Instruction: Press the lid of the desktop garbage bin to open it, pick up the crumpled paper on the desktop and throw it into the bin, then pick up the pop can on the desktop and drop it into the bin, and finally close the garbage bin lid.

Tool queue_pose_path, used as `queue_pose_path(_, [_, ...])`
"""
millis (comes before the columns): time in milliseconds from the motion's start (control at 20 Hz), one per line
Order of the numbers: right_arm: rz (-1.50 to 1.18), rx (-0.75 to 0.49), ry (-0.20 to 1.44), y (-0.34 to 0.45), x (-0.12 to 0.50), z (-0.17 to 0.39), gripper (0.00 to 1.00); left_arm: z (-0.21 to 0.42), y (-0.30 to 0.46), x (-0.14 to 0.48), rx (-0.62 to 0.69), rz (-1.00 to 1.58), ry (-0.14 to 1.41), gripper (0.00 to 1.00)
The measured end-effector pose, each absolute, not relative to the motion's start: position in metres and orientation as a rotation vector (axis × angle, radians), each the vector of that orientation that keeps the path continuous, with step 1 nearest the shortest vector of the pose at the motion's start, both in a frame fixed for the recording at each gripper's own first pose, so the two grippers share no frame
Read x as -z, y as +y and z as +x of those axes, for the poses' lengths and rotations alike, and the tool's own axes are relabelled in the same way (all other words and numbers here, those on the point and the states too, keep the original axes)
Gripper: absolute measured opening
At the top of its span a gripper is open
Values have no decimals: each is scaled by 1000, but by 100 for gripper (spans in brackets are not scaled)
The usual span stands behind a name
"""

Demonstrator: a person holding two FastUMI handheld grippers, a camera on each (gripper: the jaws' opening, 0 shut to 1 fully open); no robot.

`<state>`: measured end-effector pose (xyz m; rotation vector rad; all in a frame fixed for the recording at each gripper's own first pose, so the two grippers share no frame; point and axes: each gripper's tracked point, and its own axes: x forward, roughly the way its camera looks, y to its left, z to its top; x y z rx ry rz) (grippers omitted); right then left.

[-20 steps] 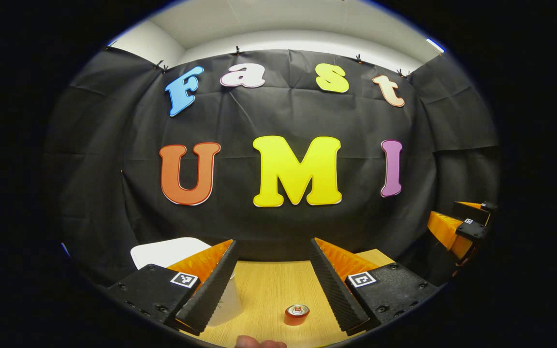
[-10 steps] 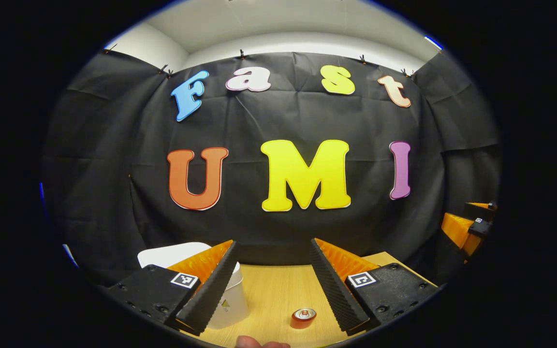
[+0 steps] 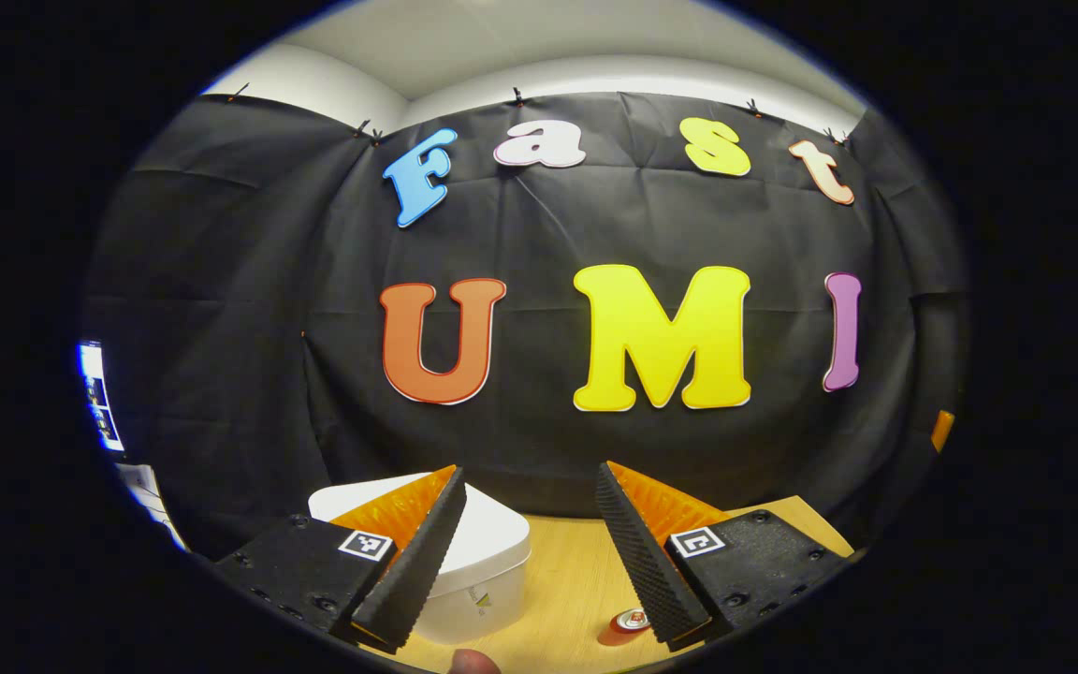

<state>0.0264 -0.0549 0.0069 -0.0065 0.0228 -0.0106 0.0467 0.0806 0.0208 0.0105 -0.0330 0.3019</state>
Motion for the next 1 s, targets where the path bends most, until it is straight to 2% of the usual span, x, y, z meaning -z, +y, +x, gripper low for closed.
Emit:
queue_pose_path(300, [-43, -9, 1, -53, -24, 23, 94, 56, 127, -19, -443, 2, -23, 78])
queue_pose_path(400, [-46, -11, -4, -51, -27, 22, 94, 59, 135, -10, -464, -10, 2, 70])
queue_pose_path(450, [-45, -12, -6, -51, -28, 21, 94, 59, 139, -4, -477, -11, 18, 62])
queue_pose_path(500, [-48, -13, -6, -51, -28, 21, 94, 60, 143, 1, -492, -10, 32, 60])
queue_pose_path(550, [-56, -15, -5, -51, -27, 20, 94, 59, 147, 2, -508, -8, 39, 49])
queue_pose_path(600, [-63, -16, -3, -51, -26, 19, 94, 59, 152, 4, -528, -5, 48, 52])
queue_pose_path(900, [-90, -5, -3, -55, -27, 17, 94, 63, 174, 31, -617, -15, 130, 27])
queue_pose_path(950, [-91, -4, -2, -55, -28, 17, 94, 64, 176, 36, -621, -26, 143, 19])
queue_pose_path(1000, [-94, -1, -1, -56, -27, 17, 94, 65, 176, 41, -622, -38, 159, 21])
